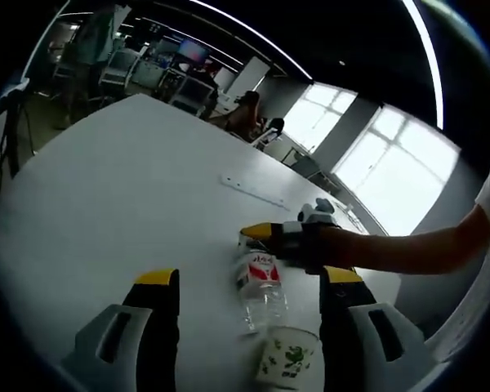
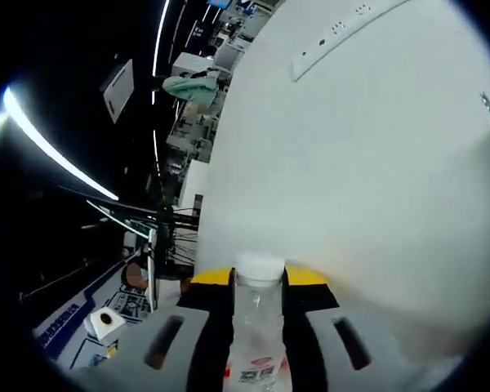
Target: Arrange the tabletop items into an orderly group along one side of the table until the central work area is clear of visible clutter.
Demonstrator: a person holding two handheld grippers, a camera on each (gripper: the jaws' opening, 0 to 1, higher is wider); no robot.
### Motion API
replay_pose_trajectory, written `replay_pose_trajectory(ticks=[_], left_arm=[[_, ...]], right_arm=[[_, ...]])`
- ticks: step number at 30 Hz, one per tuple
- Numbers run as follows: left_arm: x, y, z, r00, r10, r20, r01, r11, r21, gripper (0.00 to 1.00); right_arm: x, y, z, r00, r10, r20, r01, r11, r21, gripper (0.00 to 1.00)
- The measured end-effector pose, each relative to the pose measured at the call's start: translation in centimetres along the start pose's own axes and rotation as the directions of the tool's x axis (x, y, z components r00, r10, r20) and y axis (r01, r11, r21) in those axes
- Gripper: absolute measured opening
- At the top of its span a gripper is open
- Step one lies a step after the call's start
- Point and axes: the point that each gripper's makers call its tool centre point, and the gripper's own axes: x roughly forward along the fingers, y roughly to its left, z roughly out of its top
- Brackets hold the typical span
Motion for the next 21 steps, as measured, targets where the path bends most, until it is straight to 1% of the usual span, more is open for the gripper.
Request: replay_pose_trajectory(ticks=[7,10,12,14,17,19,21], left_arm=[[0.1,-0.2,-0.1,1.0,-0.011,-0.015,0.011,1.0,0.013,0.7],[0.3,-0.3,0.0,1.0,-0.018,-0.02,0.018,1.0,0.023,0.7],[0.5,-0.5,0.2,0.999,-0.033,-0.024,0.034,0.999,0.029,0.7],[0.9,-0.8,0.2,0.998,-0.057,-0.04,0.059,0.998,0.037,0.7],[1.7,-1.2,-0.4,0.991,-0.097,-0.094,0.104,0.992,0.071,0.69],[2.3,-1.5,-0.8,0.984,-0.129,-0.124,0.139,0.987,0.076,0.68],[2.8,-1.5,-0.8,0.981,-0.144,-0.13,0.154,0.986,0.07,0.67]], right_arm=[[-0.3,0.8,0.9,1.0,0.012,0.017,-0.011,0.999,-0.049,0.19],[-0.5,1.2,0.9,1.0,0.016,0.022,-0.014,0.998,-0.066,0.19],[-0.7,1.7,0.9,0.999,0.025,0.025,-0.022,0.996,-0.086,0.19],[-0.8,2.0,0.9,0.999,0.026,0.025,-0.023,0.994,-0.109,0.19],[-0.8,2.8,0.9,0.999,0.043,0.027,-0.039,0.988,-0.152,0.19],[-0.9,3.1,0.8,0.999,0.039,0.019,-0.035,0.985,-0.167,0.19],[-0.9,3.5,0.7,0.999,0.047,0.015,-0.043,0.981,-0.188,0.19]])
